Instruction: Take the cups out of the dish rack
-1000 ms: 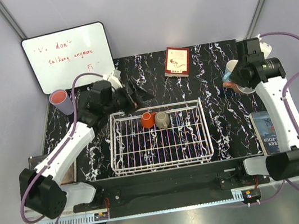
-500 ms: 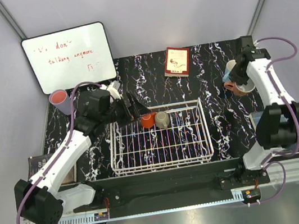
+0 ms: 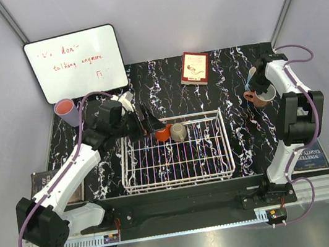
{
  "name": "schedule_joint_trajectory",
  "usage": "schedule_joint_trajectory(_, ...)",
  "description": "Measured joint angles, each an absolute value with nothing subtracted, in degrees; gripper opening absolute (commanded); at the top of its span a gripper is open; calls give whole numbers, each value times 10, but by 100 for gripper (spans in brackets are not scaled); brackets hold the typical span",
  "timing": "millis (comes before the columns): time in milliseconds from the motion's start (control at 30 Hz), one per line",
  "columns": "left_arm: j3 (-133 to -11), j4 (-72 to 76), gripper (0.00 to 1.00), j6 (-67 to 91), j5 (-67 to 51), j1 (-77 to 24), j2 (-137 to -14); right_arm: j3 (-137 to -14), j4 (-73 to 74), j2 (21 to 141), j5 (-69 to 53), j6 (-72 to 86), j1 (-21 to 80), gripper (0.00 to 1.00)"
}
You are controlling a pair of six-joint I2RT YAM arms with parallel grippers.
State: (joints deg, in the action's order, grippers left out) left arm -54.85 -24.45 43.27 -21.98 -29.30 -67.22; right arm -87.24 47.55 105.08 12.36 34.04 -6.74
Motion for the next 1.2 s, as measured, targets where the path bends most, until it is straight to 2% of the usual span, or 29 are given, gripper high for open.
schedule_joint_trajectory(633, -548, -245, 99, 434, -209, -293, -693, -887, 461, 1122, 119, 328, -73, 2)
schedule_joint_trajectory(700, -548, -245, 99, 434, -209, -293, -695, -888, 461, 1122, 118, 328, -74, 12)
schedule_joint_trajectory(767, -548, -245, 99, 434, -209, -293, -695, -888, 461, 1122, 115, 327, -75, 29)
schedule_joint_trajectory(800, -548, -245, 99, 434, -209, -293, -695, -888, 461, 1122, 112, 326, -75, 33)
schedule_joint_trajectory(1033, -548, -245, 99, 433, -209, -293, -695, -888, 447, 1112, 93, 330, -76, 54)
schedule_joint_trajectory(1200, -548, -245, 99, 433, -209, -293, -696, -888, 445, 1061, 71, 341, -76, 68)
